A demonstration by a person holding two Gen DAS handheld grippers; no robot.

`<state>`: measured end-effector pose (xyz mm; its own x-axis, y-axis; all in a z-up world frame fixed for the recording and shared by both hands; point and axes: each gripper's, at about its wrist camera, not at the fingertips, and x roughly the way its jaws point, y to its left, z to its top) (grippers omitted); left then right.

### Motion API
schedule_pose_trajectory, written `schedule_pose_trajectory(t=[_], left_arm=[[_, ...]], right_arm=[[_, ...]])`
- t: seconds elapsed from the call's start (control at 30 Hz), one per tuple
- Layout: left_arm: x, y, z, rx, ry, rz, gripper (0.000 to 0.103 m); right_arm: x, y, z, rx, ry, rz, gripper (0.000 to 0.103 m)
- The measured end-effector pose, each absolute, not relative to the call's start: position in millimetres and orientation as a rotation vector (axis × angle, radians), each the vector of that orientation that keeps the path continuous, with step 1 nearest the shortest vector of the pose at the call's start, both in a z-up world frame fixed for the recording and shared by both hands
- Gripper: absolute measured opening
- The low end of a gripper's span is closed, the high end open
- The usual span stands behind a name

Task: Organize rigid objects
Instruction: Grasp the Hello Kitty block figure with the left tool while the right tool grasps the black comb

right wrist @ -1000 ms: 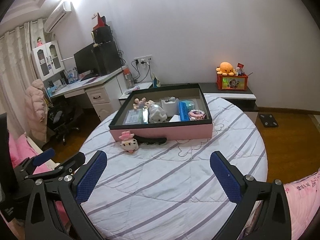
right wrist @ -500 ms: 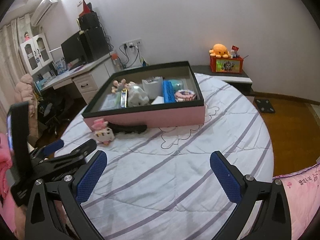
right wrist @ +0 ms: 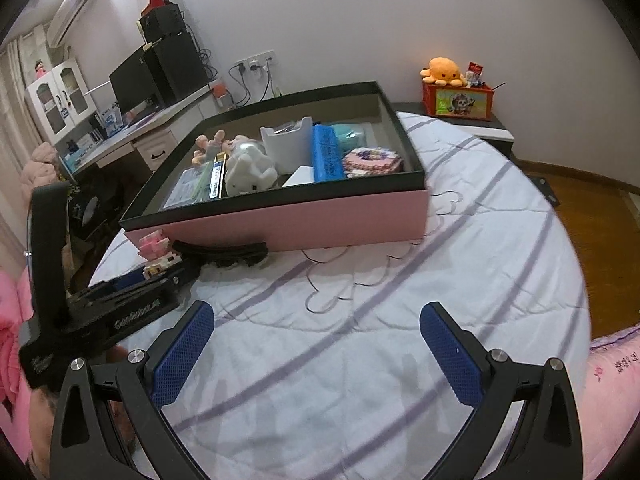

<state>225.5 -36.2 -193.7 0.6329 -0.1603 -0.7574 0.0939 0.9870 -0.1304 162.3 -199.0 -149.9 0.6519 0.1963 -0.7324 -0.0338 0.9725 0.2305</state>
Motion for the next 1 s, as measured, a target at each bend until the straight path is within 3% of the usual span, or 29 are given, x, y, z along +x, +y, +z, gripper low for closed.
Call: schedule_pose_trajectory(t=[0.87,1.0], left_arm=[[212,14,-195,-0.053,0.847,-0.055,0.046],[212,15,-196,-0.063,0.849,-0.058,0.046]], right_arm=[[233,-104,-181,0.112,0.945,0.072,0.103],[226,-110,-179,0.123,0.924,0.08,0.096]])
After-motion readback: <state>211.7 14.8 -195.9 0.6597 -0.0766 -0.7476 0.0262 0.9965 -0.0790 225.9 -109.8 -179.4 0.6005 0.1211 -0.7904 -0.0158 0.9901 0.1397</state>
